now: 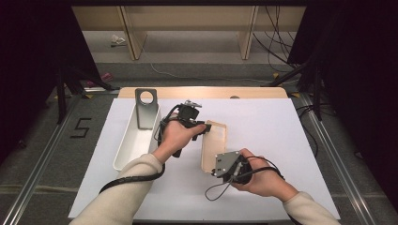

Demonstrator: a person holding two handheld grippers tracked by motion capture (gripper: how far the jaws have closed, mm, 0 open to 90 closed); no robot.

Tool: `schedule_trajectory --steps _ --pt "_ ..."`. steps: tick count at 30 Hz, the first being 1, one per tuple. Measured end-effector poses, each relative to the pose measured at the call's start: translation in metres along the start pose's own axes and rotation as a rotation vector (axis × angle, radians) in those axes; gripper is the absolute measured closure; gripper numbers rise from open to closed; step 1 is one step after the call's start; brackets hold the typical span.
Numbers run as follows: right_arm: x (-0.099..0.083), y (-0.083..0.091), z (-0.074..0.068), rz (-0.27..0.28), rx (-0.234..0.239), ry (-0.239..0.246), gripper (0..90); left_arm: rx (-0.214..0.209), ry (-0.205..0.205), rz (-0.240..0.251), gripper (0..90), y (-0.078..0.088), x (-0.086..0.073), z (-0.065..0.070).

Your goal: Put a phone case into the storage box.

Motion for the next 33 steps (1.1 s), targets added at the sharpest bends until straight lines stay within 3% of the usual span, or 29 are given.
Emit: schedule_trajectory --steps 3,10,17,24,27,29,33 --pt "0.000 -0.002 0.000 -0.006 -0.003 0.010 87.8 -0.015 0.029 0.027 74.4 0.004 0.003 0.003" --pt "-0.002 -0.006 0.001 -0.027 -0.007 -0.003 88.1 -0.063 0.051 0.078 80.9 0.011 0.010 0.011" --pt "-0.003 -0.008 0.004 -0.040 -0.039 -0.005 88.0 -0.105 0.045 0.129 82.8 0.017 0.015 0.020" --pt "-0.005 -0.008 0.008 -0.026 -0.071 -0.028 85.9 -0.101 -0.039 0.182 83.1 0.023 0.021 0.031" --pt "-0.007 -0.009 0.011 0.011 -0.097 -0.057 69.3 -0.036 -0.119 0.207 83.3 0.026 0.023 0.031" --pt "-0.009 -0.009 0.014 0.040 -0.125 -0.081 59.7 -0.026 -0.134 0.227 83.2 0.029 0.024 0.029" --pt "-0.013 -0.007 0.022 0.102 -0.129 -0.150 44.5 0.031 -0.174 0.267 83.0 0.036 0.025 0.023"
Point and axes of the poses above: each handheld gripper's, and its own axes: y roughly backward along the jaws, x roughly out of its top, z roughly to its right, the point moved 3 cm from there along -y, roughly forward along the jaws, and after that the axes turned 6 degrees about -y, right-handed, at the moved point
